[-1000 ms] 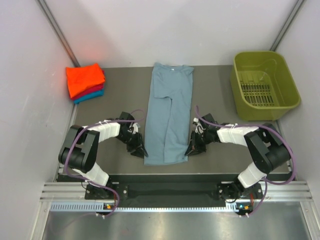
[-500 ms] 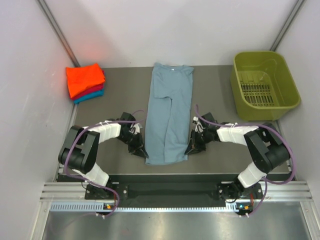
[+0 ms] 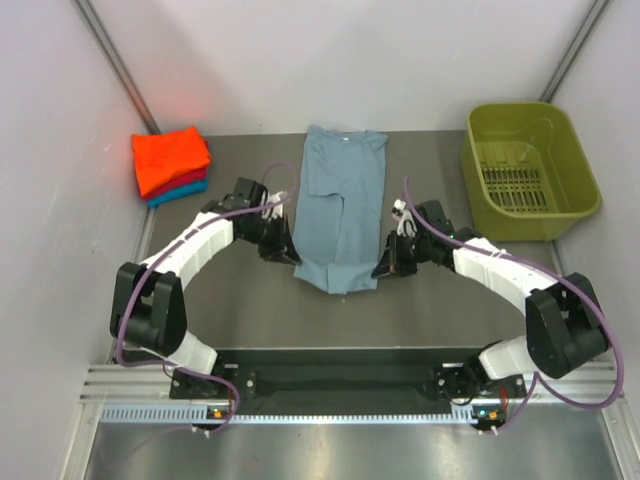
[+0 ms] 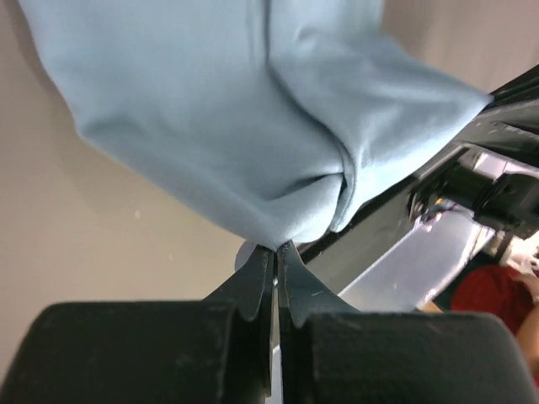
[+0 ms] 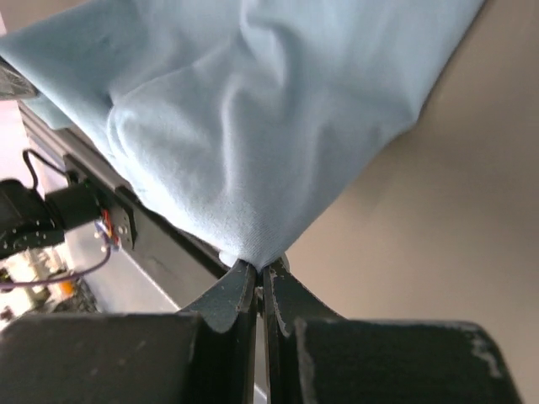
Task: Fold and stack the t-shirts
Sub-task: Fold the tshirt
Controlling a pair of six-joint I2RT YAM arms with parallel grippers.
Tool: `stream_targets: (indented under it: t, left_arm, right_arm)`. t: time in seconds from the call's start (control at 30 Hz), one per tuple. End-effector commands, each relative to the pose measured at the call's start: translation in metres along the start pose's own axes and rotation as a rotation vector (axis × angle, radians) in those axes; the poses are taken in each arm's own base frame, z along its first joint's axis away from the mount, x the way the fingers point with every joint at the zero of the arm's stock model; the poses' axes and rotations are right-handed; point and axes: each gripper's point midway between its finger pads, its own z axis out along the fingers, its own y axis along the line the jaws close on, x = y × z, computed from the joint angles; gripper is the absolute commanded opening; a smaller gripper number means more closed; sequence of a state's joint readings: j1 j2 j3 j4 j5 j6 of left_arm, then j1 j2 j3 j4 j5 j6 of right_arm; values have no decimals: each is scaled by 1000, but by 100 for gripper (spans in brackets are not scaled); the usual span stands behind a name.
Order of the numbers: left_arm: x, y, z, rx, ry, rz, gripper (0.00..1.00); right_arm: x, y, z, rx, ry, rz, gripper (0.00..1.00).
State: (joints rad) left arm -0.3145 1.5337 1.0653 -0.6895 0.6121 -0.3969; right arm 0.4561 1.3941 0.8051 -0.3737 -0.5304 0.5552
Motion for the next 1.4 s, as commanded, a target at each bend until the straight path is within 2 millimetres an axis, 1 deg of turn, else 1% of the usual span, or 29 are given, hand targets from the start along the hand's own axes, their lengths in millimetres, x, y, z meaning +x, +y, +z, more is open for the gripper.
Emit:
stream_targets:
  t: [0.0,0.03,0.1,0.13,0.17,0.2,0.23,0.27,0.3,0.33,0.37,0.4,0.47,0.5,0.57,0.6,0.63,0.7,0.73,0.77,0.8,0.83,0.87,0.9,1.0,1.13,1.17,1.27,1.37]
  left_arm:
    - [-37,-13,-18,-1,-86,95,0]
    - [-44,-13,-20,-3,-98,97,0]
    - [-64,-16,-22,4,-128,99,0]
    - [-73,-16,-23,4,-147,109,0]
    - [-82,-14,-24,0,-164,107,0]
    - [-93,-12,-21,2,-170,105,0]
    - [-100,-11,-19,9,-172,108,0]
    - [-108,-7,-19,9,-177,96,0]
    - [-121,-6,-14,17,-173,88,0]
    - [-128,-5,-12,24,-174,86,0]
    - [-136,-2,-11,18,-177,81,0]
    - [-153,-2,-7,19,-186,89,0]
    - [-169,-1,-4,12,-197,95,0]
    - [-185,-3,-1,14,-215,108,0]
    - [-198,-3,3,20,-228,116,0]
    - [-207,-1,11,25,-227,115,0]
    - [-212,1,13,19,-230,116,0]
    - [-221,6,20,9,-242,135,0]
    - [-222,7,23,9,-235,139,0]
    - [-222,9,25,9,-225,147,0]
    - [-226,11,29,7,-223,153,0]
    - [-227,12,30,5,-218,155,0]
    - [-233,13,31,5,-226,164,0]
    - [-235,13,32,2,-227,164,0]
    - [-249,15,31,-5,-258,178,0]
    - [-263,22,36,-17,-280,186,0]
    - [-268,24,36,-22,-294,193,0]
    - [-274,27,41,-23,-302,191,0]
    - [-277,31,48,-26,-307,188,0]
  right_arm:
    - [-47,17,-18,-12,-137,-94,0]
    - [-61,26,-23,-19,-170,-129,0]
    - [-77,24,-25,1,-187,-160,0]
    - [-91,31,-30,-2,-215,-179,0]
    - [-99,31,-31,6,-227,-183,0]
    - [-108,26,-30,17,-235,-167,0]
    - [-122,32,-33,8,-266,-179,0]
    - [-129,32,-34,9,-280,-185,0]
    - [-136,27,-30,24,-287,-201,0]
    - [-148,31,-32,24,-311,-224,0]
    - [-152,29,-31,29,-315,-228,0]
    - [-158,21,-27,44,-311,-223,0]
    - [-168,21,-26,41,-319,-233,0]
    - [-169,14,-21,47,-302,-224,0]
    - [-176,11,-18,41,-299,-216,0]
    - [-177,2,-10,42,-281,-203,0]
    - [-187,1,-10,46,-299,-207,0]
    - [-195,-7,-2,54,-303,-198,0]
    - [-205,-4,-3,52,-320,-210,0]
    - [-209,-4,-2,52,-323,-213,0]
    - [-212,-10,4,56,-316,-205,0]
    - [-221,-8,3,53,-334,-212,0]
    - [-224,-12,8,62,-332,-205,0]
    - [-231,-10,6,59,-347,-213,0]
    - [-242,-11,13,59,-352,-219,0]
    - [-250,-16,19,78,-357,-231,0]
    - [-251,-22,23,91,-354,-230,0]
    - [-252,-25,27,99,-352,-237,0]
    - [-253,-33,31,118,-348,-242,0]
